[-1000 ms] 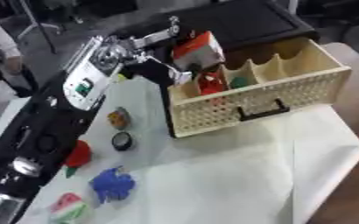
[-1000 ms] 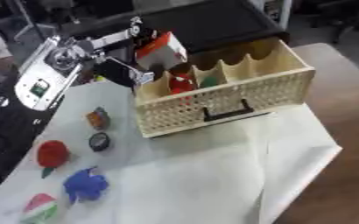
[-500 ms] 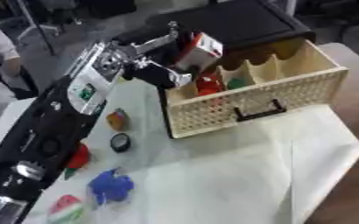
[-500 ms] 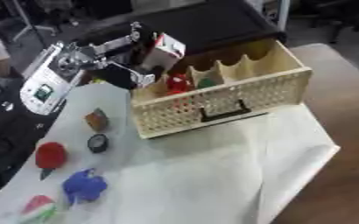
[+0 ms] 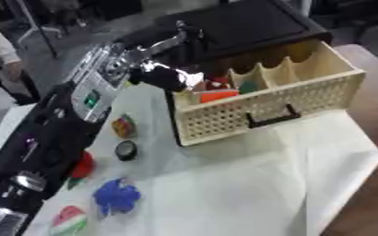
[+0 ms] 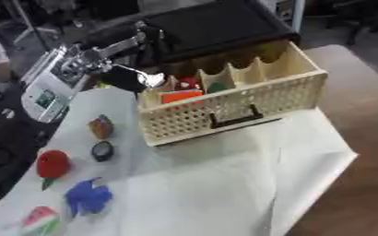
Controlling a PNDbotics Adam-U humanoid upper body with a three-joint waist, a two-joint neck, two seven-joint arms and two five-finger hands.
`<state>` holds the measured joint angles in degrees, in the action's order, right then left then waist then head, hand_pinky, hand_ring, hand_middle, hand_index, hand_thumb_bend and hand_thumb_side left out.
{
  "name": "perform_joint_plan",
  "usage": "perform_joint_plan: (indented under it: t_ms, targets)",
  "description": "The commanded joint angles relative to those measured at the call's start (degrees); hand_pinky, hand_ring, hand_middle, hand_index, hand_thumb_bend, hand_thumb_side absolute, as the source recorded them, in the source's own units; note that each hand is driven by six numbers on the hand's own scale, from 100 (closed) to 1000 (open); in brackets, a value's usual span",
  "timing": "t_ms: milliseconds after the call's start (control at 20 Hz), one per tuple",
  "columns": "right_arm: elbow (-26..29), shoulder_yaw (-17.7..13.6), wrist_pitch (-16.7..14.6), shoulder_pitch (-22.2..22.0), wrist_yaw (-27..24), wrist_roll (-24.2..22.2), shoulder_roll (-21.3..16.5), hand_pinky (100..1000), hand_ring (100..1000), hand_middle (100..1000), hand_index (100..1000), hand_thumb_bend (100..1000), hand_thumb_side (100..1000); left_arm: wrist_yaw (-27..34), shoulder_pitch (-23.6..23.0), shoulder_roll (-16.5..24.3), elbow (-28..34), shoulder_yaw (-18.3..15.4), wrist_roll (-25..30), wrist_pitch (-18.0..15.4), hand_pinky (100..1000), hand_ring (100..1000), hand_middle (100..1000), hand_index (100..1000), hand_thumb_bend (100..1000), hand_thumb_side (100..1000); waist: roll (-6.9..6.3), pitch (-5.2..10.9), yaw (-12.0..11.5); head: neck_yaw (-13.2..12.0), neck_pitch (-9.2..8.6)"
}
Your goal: Pick up objects from table and place into drawer.
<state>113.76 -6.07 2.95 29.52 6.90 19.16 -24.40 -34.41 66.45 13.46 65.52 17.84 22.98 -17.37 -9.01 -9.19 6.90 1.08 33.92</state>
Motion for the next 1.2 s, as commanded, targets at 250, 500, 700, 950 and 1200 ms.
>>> perform_joint_plan:
  t_ms: [250, 500, 700, 950, 1200]
  targets:
    - [0.8, -0.5, 0.4, 0.7, 0.2, -0.1, -0.5, 294, 535, 516, 796, 100, 609, 0.1, 1.1, 1.2, 1.1, -0.8, -1.7, 0.8, 517, 721, 705, 881, 100, 401, 0.46, 1.19, -0.3, 0.0, -0.22]
    - [0.8, -0.5, 0.4, 0.7, 0.2, 0.2, -0.6, 297, 536, 518, 795, 100, 618, 3.4, 1.0, 1.8, 4.7, -1.6, -2.6, 1.7, 496, 698, 673, 856, 100, 379, 0.63, 1.45, -0.6, 0.3, 0.00]
    - [0.8, -0.6, 0.4, 0.6, 0.3, 0.5, -0.7, 299, 537, 518, 795, 100, 624, 9.3, 0.5, 3.8, 12.2, -2.5, -4.9, 3.8, 469, 667, 632, 810, 100, 357, 0.89, 1.73, -1.0, 0.6, 0.51]
    - [0.8, -0.8, 0.3, 0.4, 0.5, 1.0, -0.9, 303, 538, 520, 795, 100, 643, 16.2, -1.0, 6.6, 21.9, -3.7, -10.4, 8.9, 431, 620, 586, 756, 100, 392, 1.58, 2.02, -1.5, 1.0, 1.16]
    - [0.8, -0.7, 0.2, 0.4, 0.7, 1.4, -1.4, 302, 540, 523, 796, 100, 680, 23.2, -3.2, 8.7, 29.5, -5.4, -16.1, 13.5, 388, 571, 537, 710, 100, 460, 2.58, 2.20, -2.2, 1.4, 1.64]
